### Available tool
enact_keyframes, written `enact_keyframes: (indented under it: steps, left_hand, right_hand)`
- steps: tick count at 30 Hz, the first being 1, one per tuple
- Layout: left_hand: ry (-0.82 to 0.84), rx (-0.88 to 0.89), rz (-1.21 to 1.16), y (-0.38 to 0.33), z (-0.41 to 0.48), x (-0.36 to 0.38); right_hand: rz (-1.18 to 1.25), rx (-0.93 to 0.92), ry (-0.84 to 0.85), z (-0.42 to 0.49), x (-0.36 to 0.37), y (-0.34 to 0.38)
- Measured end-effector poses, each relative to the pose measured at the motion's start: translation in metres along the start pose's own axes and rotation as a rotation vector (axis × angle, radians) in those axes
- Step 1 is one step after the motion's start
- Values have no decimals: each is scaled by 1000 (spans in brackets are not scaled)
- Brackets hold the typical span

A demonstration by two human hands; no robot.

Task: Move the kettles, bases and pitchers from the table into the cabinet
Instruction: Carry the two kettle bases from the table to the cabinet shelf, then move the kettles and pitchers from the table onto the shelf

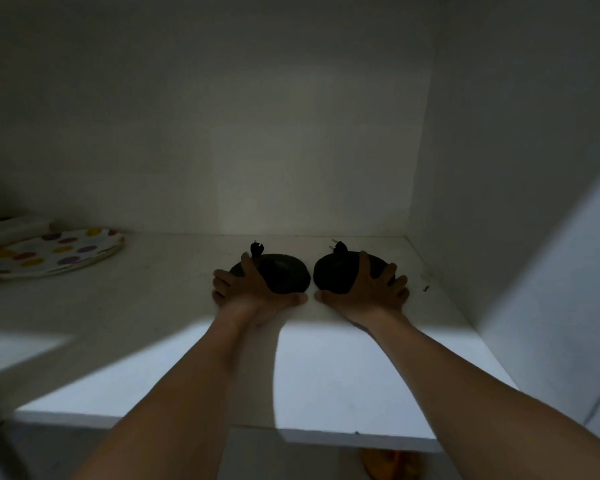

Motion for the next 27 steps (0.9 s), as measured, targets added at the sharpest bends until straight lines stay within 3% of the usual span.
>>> enact_keyframes:
  steps: [8,14,20,27]
  left_hand:
    - [-214,163,52,49,-72,-54]
    - [-359,161,165,143,-163,-120]
    - [-510,-23,211,272,-269,-192]
    - [-628,-368,286,449,-410,-268]
  right_hand:
    - [-64,-151,-88,-81,-5,60]
    - [11,-338,-79,-188,14,144]
    - [47,-570,-14,-325,42,224]
    - [96,-830,261,-496,109,327]
Point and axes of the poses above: each hand's wrist, its own z-axis towards the middle knuckle, its own x-axis out of the palm, y = z × x, the point moved 6 cm from there along z, towards the middle knuckle, and after that the axes turned 11 degrees about -x, right-handed, at the moved point
